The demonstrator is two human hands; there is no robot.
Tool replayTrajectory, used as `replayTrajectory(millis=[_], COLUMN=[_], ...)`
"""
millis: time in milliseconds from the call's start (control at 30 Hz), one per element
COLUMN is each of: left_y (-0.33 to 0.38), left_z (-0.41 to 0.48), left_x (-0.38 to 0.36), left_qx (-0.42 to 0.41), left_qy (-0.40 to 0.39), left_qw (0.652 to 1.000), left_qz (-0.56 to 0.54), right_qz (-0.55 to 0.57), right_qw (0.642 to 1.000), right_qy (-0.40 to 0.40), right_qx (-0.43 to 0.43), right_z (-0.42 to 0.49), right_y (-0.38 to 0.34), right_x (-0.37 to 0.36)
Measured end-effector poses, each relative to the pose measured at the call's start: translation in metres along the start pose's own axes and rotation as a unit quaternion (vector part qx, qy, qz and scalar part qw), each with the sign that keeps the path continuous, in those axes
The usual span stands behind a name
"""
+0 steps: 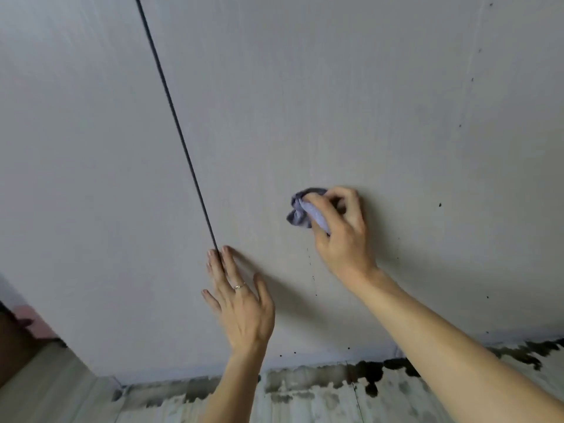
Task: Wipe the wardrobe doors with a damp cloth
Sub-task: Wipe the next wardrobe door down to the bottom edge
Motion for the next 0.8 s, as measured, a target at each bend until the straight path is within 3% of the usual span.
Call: replayTrajectory(millis=[67,133,200,467,533,600,700,733,800], left_y=[-0.014,-0.021,-0.035,-0.058,-0.063,-0.064,-0.065,-0.066,-0.069], left_z=[-0.020,-0.034,-0.045,-0.055,-0.057,-0.058,-0.061,-0.062,-0.058], left_x=[-0.013,-0.023,-0.028,-0.038,-0.037,-0.036,-0.034,-0.031,-0.027], left_qx=[0.043,0.060,0.071,-0.003,-0.009,-0.020,-0.042,-0.046,-0.056], left_qy=[0.008,0.011,0.011,-0.007,-0.007,-0.012,-0.018,-0.015,-0.014], left_qw=[0.999,0.997,0.996,1.000,1.000,1.000,0.999,0.998,0.997], left_qz=[-0.033,-0.048,-0.058,-0.016,-0.003,0.009,0.028,0.036,0.045], right_qz=[-0.073,-0.147,-0.190,-0.116,-0.126,-0.157,-0.208,-0.210,-0.196], right_qw=[0.987,0.951,0.932,0.979,0.976,0.943,0.839,0.827,0.855], right_qy=[-0.076,-0.155,-0.188,-0.012,-0.016,-0.085,-0.215,-0.225,-0.188], right_qx=[0.120,0.222,0.245,0.169,0.180,0.279,0.455,0.471,0.441], right_z=[-0.044,-0.089,-0.102,-0.009,-0.020,-0.061,-0.132,-0.134,-0.107], right_y=[-0.006,0.001,0.007,-0.073,-0.072,-0.068,-0.051,-0.052,-0.063], right_x=[-0.025,-0.044,-0.054,-0.044,-0.057,-0.079,-0.108,-0.110,-0.103])
Point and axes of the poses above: each hand's wrist, its own z-axis towards the middle knuckle, its own x-axis out of the back of the hand, y = z × x, the point moved 10 cm from there along z, towards the middle knuckle, and after that the axes turned 15 degrees about -x, right-handed, at the moved point
